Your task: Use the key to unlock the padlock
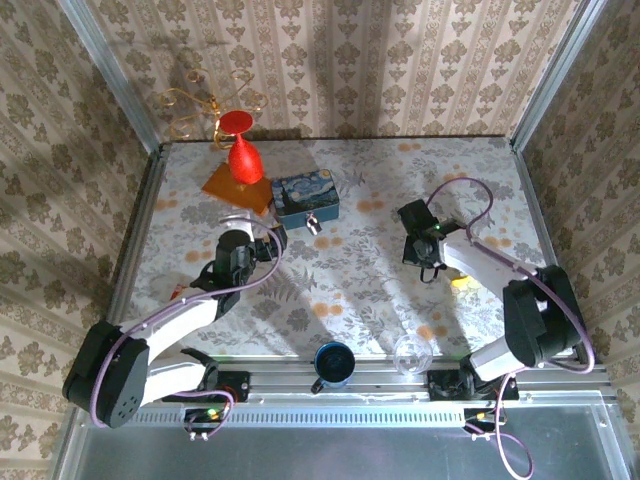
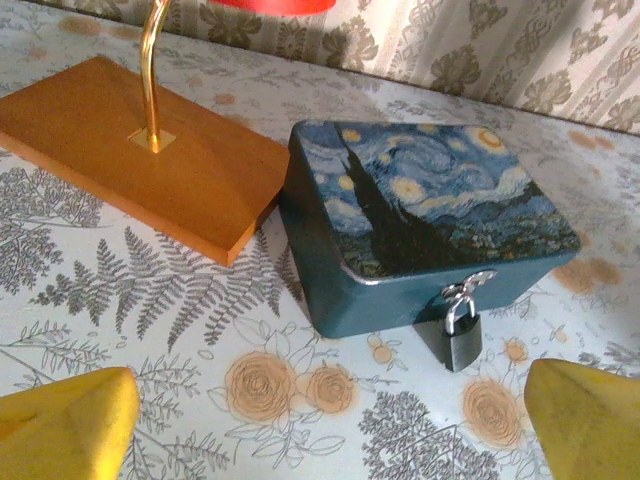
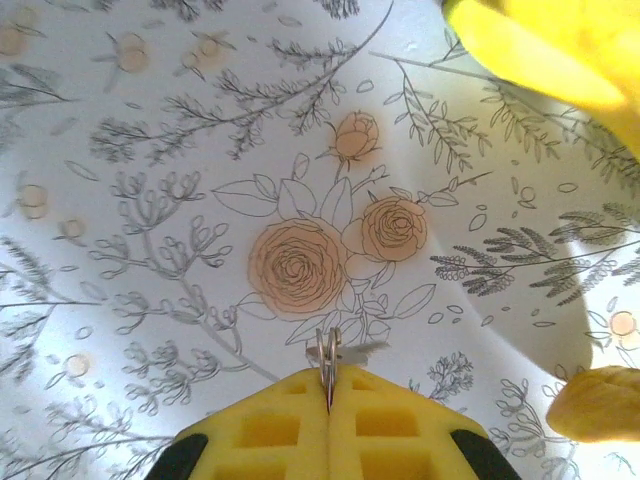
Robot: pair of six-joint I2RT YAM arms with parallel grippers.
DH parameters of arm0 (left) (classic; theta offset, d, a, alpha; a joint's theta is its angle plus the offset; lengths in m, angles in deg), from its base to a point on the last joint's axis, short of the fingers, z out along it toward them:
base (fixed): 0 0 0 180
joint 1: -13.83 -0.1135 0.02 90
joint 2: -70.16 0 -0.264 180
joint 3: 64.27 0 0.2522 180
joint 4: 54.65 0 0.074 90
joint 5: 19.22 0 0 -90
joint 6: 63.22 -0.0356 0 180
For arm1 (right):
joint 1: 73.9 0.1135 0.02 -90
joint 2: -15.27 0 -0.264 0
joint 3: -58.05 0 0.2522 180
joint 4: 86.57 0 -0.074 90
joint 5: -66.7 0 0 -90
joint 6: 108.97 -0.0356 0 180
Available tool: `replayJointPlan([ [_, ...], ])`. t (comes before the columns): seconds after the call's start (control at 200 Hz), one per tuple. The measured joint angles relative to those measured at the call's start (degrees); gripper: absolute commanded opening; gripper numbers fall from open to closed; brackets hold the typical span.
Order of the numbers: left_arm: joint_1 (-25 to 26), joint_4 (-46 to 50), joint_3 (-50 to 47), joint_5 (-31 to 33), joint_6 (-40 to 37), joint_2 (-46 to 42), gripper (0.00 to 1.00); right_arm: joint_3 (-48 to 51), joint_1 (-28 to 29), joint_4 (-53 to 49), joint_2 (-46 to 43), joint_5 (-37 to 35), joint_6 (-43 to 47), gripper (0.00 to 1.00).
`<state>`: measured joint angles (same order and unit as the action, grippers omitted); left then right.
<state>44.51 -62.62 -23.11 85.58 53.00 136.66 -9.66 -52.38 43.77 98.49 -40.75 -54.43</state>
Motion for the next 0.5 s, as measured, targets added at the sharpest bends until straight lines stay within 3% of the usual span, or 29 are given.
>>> replayJointPlan([
  [0.265,-2.0,4.5,3.3,-3.1,4.3,-0.4,1.00,-1.0,2.4,-2.1,-10.6,0.5,2.5,0.00],
  [0.5,-3.0,4.9,5.2,-10.3,5.0,-0.6,1.00,-3.5,4.4,-0.7,-16.9,7.6,3.8,0.00],
])
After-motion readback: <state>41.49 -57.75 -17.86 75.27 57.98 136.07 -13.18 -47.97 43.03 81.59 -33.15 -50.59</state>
